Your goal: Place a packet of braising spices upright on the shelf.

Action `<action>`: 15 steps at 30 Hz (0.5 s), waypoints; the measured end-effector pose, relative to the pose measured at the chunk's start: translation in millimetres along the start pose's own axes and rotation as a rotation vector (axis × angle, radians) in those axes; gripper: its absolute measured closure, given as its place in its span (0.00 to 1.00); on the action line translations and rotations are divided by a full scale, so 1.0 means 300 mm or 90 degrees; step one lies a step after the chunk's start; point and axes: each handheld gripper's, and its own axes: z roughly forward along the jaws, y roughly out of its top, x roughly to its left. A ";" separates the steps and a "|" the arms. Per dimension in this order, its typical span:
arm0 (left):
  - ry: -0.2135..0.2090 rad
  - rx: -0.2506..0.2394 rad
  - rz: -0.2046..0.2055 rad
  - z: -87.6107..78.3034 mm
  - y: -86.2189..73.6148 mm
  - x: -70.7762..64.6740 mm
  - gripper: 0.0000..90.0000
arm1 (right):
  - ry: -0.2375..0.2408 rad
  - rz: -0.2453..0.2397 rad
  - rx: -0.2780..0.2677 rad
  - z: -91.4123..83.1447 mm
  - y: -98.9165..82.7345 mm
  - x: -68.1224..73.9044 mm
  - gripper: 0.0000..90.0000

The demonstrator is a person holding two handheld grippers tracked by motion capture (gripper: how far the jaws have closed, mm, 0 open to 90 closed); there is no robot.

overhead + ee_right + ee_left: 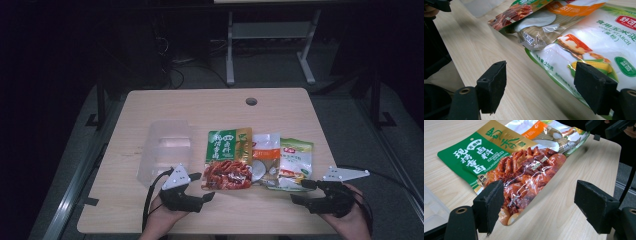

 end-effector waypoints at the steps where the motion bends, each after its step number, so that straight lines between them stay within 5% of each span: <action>1: 0.001 -0.001 0.002 0.000 0.001 -0.001 0.26 | 0.001 -0.002 -0.001 0.001 0.000 0.001 0.28; 15: 0.002 0.007 0.027 0.033 0.011 -0.030 0.26 | 0.004 -0.026 0.000 0.012 0.023 0.025 0.28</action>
